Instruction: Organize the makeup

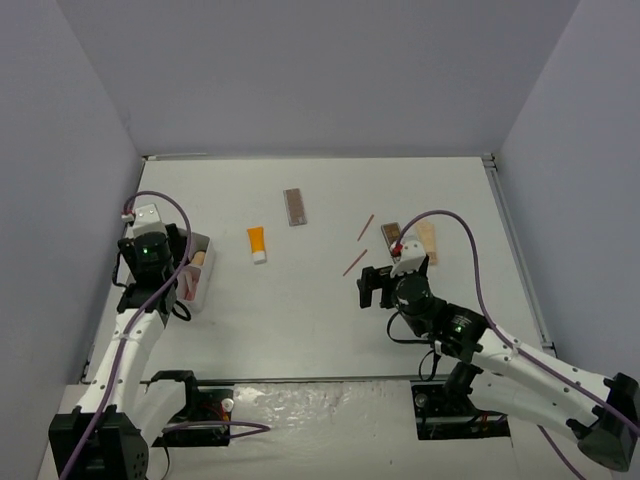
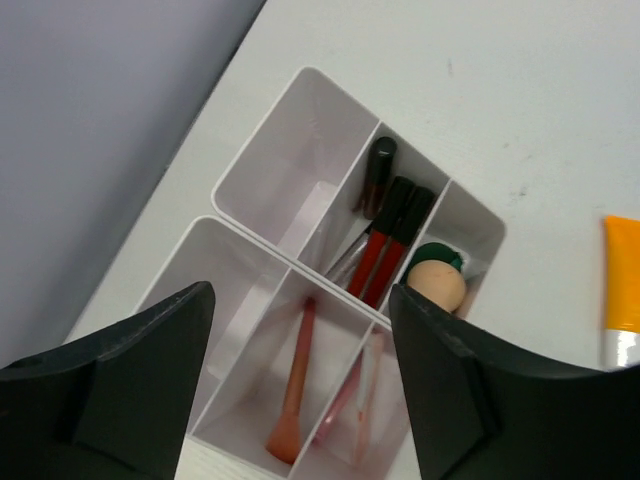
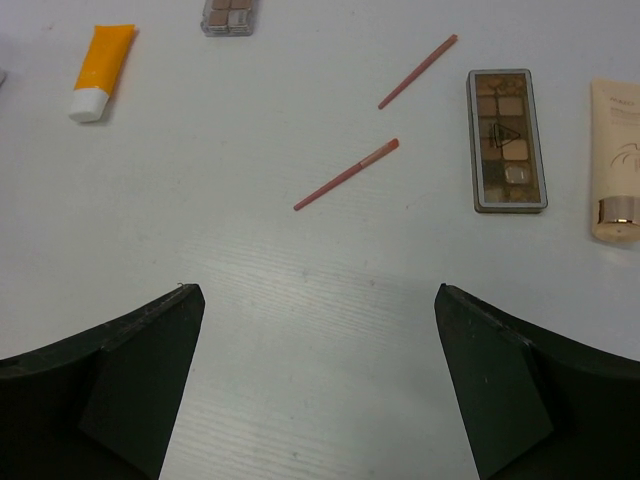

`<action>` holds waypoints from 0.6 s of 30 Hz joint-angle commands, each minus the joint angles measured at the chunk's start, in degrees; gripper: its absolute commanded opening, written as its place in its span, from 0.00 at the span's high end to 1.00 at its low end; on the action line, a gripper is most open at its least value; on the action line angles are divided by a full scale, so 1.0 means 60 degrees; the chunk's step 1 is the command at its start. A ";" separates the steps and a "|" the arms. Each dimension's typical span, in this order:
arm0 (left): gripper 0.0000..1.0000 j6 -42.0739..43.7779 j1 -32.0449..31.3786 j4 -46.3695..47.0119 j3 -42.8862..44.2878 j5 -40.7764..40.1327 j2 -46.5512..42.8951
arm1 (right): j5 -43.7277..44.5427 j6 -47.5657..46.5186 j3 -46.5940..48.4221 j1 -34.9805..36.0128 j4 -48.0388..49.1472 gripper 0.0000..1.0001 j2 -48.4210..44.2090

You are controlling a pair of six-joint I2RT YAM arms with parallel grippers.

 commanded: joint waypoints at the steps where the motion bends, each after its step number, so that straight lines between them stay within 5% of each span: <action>1: 0.29 -0.1165 -0.0010 -0.0735 0.1637 0.1386 -0.0367 | 0.0815 0.1032 0.1302 -0.0339 -0.0174 0.05 0.1527; 9: 0.03 -0.1371 -0.0871 -0.2067 0.2298 0.3307 -0.0389 | 0.0588 0.2295 0.3462 -0.1533 -0.0781 0.14 0.5516; 15: 0.03 -0.1201 -0.1369 -0.2520 0.2240 0.3643 -0.0482 | 0.0464 0.2857 0.5132 -0.1741 -0.1100 0.23 0.8079; 18: 0.03 -0.1195 -0.1396 -0.2567 0.2285 0.3836 -0.0494 | 0.0632 0.3318 0.5738 -0.1776 -0.1366 0.35 0.9099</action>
